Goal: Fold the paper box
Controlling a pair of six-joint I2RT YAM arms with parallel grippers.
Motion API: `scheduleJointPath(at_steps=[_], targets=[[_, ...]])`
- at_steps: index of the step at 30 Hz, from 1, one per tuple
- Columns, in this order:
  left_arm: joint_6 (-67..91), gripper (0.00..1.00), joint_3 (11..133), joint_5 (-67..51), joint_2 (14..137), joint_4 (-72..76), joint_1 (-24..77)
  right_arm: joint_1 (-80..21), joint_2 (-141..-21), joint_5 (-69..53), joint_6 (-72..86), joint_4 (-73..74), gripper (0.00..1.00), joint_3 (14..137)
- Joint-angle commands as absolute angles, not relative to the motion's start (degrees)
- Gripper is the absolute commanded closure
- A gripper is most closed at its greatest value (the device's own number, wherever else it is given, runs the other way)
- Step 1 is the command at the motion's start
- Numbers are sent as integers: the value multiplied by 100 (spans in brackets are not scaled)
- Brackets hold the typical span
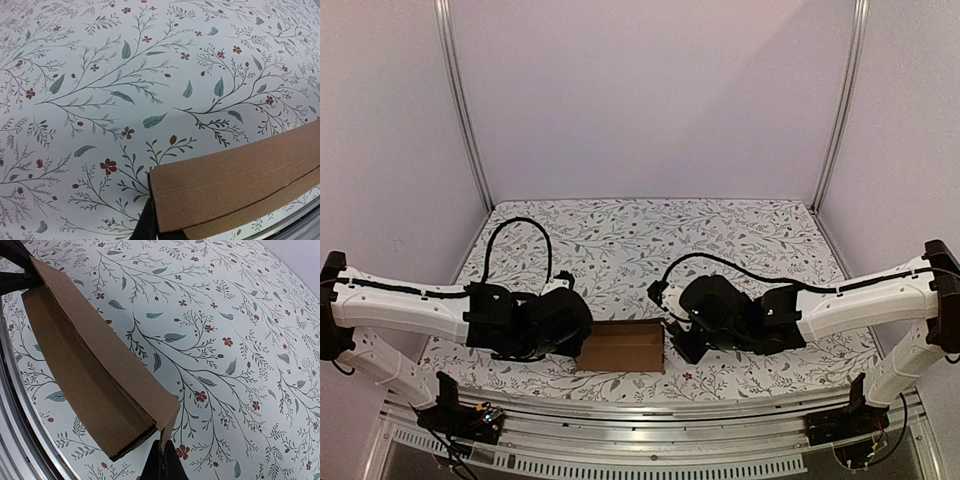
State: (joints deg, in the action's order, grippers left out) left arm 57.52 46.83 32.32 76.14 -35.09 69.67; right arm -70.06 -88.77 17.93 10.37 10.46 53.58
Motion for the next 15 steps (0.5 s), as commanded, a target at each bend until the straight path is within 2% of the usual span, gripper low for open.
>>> scheduleJointPath(at_steps=[1, 15], targets=[[5739, 98, 4604, 3120, 7753, -3442, 7040, -7051, -8684, 1621, 1179, 961, 100, 5387], [5680, 100, 4753, 3116, 8017, -3454, 7114, -7055, -8627, 1098, 1849, 923, 100, 5688]])
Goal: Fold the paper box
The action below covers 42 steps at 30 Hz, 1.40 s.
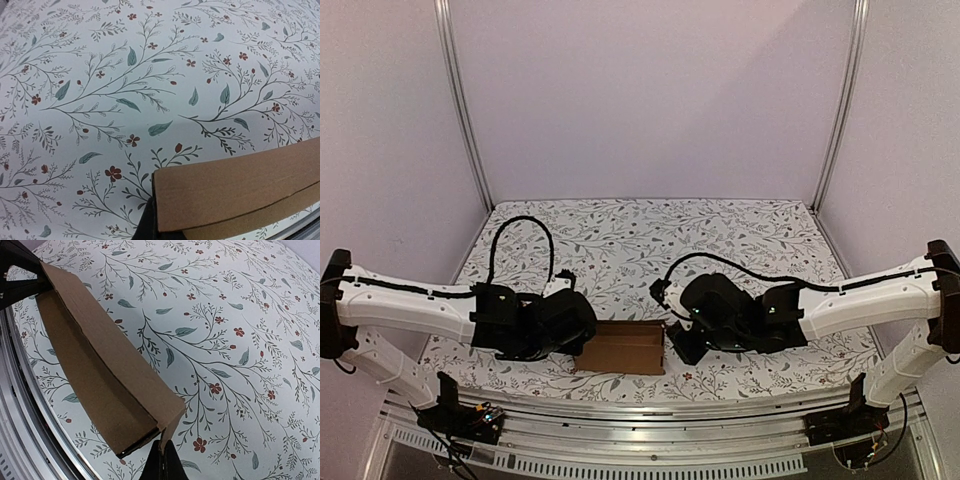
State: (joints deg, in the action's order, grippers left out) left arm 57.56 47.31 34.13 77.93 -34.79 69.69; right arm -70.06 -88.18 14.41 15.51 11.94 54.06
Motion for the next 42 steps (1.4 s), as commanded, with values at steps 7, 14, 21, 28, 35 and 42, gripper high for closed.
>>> scheduleJointPath(at_steps=[7, 14, 21, 28, 35, 42], targets=[[5676, 100, 4789, 3170, 8051, -3457, 7187, -7053, -8628, 1085, 2176, 852, 100, 5829], [5678, 100, 4823, 3267, 8081, -3489, 7276, -7047, -8657, 1177, 2552, 701, 100, 5878], [5673, 100, 4867, 3361, 8095, -3513, 7349, -7043, -8684, 1109, 3029, 647, 100, 5889], [5571, 100, 4999, 3380, 8102, -3455, 7424, -7047, -8790, 920, 3331, 616, 100, 5883], [5599, 100, 5005, 3414, 8218, -3429, 7562, -7045, -8837, 1003, 3675, 564, 100, 5835], [5658, 100, 5037, 3508, 8376, -3428, 7685, -6978, -8700, 1194, 4023, 521, 100, 5774]])
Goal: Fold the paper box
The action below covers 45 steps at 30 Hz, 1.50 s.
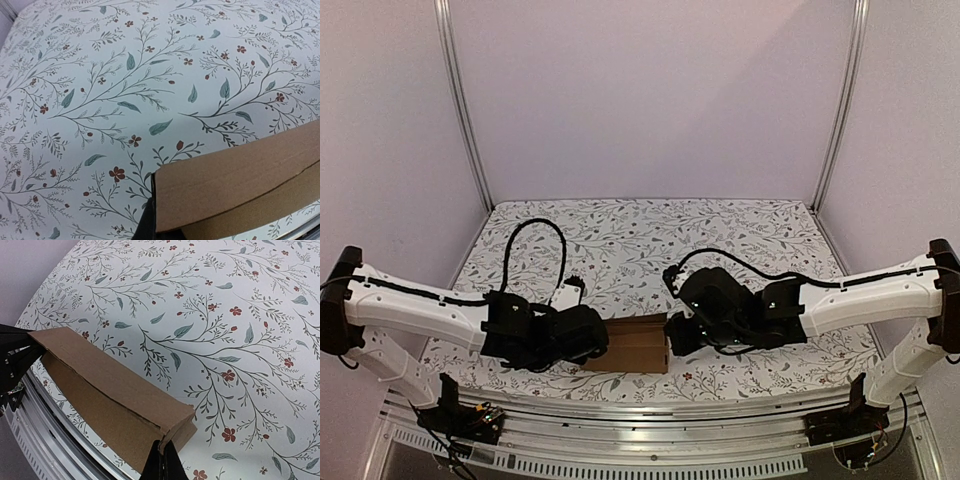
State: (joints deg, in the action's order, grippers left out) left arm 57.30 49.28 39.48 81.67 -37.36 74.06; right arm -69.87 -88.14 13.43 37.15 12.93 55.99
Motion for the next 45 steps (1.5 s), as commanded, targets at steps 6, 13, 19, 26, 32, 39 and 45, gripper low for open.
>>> scheduleJointPath(at_steps=[6, 13, 19, 26, 32, 39, 45], targets=[[5690, 100, 5004, 3585, 8385, -3428, 7751, -6872, -8622, 1071, 4274, 467, 100, 5772], [5730, 100, 4944, 3647, 8342, -3430, 7796, -6834, -8682, 920, 4424, 449, 100, 5810], [5739, 100, 4948, 3681, 8341, -3428, 7813, -6786, -8670, 828, 4534, 448, 100, 5824], [5741, 100, 4941, 3700, 8342, -3429, 7822, -6742, -8605, 760, 4550, 470, 100, 5801], [5748, 100, 4948, 3700, 8363, -3427, 7831, -6727, -8554, 698, 4570, 462, 100, 5805], [5748, 100, 4987, 3718, 8440, -3426, 7840, -6676, -8469, 568, 4626, 483, 100, 5792], [5739, 100, 5010, 3756, 8473, -3421, 7857, -6652, -8505, 478, 4706, 475, 100, 5821]])
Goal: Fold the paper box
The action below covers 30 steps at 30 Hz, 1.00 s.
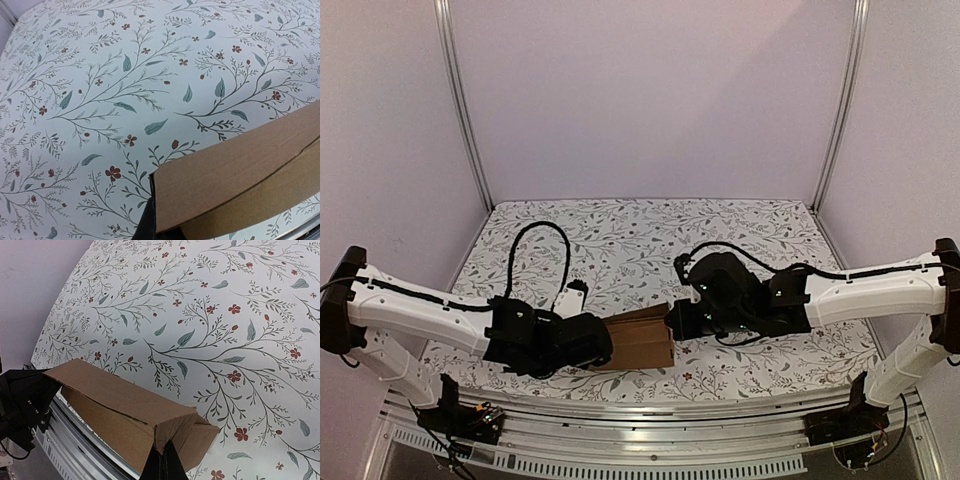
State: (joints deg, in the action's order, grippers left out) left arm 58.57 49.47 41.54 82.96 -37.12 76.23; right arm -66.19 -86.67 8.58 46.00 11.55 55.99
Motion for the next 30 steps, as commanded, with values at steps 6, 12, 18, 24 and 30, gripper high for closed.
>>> scheduleJointPath(at_steps=[6, 12, 18, 24, 30], targets=[[5722, 100, 5011, 3779, 8468, -3421, 7867, -6660, -8625, 395, 4730, 466, 100, 5910], [5698, 100, 5028, 3806, 8465, -3400, 7866, -6662, -8782, 276, 4781, 469, 100, 5957], [5630, 100, 5054, 3812, 8484, -3389, 7866, -6665, -8974, 182, 4802, 485, 100, 6052], [5607, 100, 5071, 3830, 8500, -3390, 7866, -6674, -9120, 177, 4820, 500, 100, 6090], [5581, 100, 5123, 3841, 8579, -3391, 7866, -6685, -9243, 229, 4808, 559, 100, 6138]])
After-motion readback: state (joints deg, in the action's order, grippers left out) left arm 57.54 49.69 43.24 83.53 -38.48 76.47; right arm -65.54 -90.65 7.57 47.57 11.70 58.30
